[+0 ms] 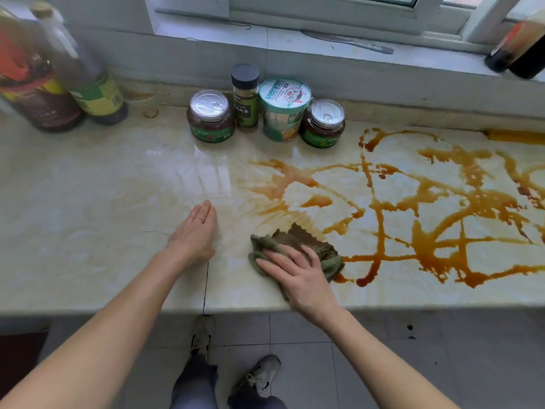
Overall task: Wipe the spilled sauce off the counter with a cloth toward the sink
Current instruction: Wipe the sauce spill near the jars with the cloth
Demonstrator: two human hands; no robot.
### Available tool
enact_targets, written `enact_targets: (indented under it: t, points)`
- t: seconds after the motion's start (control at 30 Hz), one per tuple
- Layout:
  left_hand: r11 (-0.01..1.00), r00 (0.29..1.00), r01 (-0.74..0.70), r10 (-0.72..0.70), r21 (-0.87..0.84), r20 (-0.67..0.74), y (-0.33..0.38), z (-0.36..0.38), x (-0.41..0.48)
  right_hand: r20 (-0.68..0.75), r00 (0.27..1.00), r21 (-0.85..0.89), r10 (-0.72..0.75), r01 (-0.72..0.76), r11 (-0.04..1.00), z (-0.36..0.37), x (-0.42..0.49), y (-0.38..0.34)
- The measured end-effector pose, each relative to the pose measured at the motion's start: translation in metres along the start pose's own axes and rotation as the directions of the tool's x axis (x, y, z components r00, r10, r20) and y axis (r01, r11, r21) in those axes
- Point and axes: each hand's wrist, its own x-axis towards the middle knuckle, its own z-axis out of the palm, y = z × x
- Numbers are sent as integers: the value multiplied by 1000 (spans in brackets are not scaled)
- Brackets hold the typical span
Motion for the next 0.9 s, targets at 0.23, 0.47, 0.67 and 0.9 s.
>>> enact_targets:
  t: [0.23,0.47,0.67,0.9]
  points:
    - [999,999,36,-36,-2,25,6,-1,1,-50,992,69,118,-115,991,0,8,-4]
    - [999,998,40,-39,-11,51,5,-3,2,-18,992,9,124,-124,992,-9,11,41]
    - [999,999,34,-34,-4,20,7,1,1,-113,991,101,78,-67,993,-2,16,-3]
    - [999,999,34,-34,-19,39,5,-2,1,-11,985,38,175,-174,984,-6,38,26]
